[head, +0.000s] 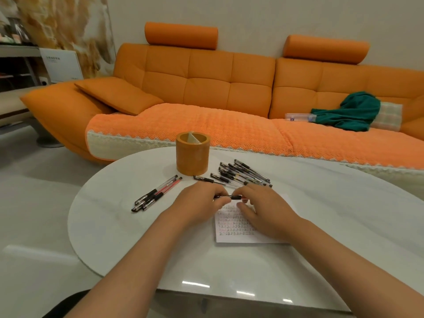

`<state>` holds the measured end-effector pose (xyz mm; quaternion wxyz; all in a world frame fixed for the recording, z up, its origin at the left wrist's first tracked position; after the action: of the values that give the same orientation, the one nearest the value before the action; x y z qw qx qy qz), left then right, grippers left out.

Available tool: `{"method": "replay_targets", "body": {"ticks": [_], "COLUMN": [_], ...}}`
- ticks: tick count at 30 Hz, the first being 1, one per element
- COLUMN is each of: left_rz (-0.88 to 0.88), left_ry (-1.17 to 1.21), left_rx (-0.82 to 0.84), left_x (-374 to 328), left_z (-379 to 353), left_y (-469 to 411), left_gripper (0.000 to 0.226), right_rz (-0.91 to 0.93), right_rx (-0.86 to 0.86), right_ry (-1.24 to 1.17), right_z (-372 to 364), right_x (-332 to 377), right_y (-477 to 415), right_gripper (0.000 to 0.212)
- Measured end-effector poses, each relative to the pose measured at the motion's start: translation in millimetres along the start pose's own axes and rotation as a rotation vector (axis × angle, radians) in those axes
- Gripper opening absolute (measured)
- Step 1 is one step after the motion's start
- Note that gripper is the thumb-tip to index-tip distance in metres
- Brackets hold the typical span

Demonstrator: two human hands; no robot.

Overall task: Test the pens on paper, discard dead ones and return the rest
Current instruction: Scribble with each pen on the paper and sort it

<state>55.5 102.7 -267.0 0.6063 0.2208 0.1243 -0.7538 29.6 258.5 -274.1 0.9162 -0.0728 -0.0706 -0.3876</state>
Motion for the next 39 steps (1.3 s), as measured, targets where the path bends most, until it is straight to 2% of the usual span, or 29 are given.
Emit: {"method": "replay_targets", "body": {"ticks": [5,12,20,24,32,39], "left_rz": [-0.042,-0.037,-0.120,-0.146,-0.143,-0.074], "left_ry": [0.004,-0.032,0.069,0.170,0.214,0.040], "left_rx": [0.047,0.026,-0.092,-0.091,-0.108,-0.073], "left_x": [-18,-30,-32,-30,-31,-29], "left_z": [-17,-29,-28,-28,-27,-24], "left_y": [-9,-18,-20,-21,-18,-16], "left_gripper": [0.027,0.018,0.010,0.006,0.002,0.002], "right_rz": [-0.015,-0.047,-0.022,-0.001,-0.047,-0.115], "right_rx": [-0.011,0.006,-0.003,0.034,-0.033,0.072], "right_ry": [0.035,-0.022,-0.036,-0.112,0.012,-0.096], "right_z": [-3,-8,-2,-4,3,1], "right_x": [-18,-36,-30,-32,-31,-34], "right_y": [19,28,24,23,29,31], "right_gripper": [0.024,0.013,0.026,0.023,0.029,0.036]}}
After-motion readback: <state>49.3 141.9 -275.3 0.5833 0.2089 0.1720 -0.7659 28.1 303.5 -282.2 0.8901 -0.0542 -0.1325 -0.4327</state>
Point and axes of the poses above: each hand's wrist, its own y-axis away from the middle knuckle, its own z-axis out of the back of the hand, x = y × z, the point moved 6 cm from there along -y, towards the middle knuckle, and after that the axes turned 12 degrees about x, right-handed, at the moved point
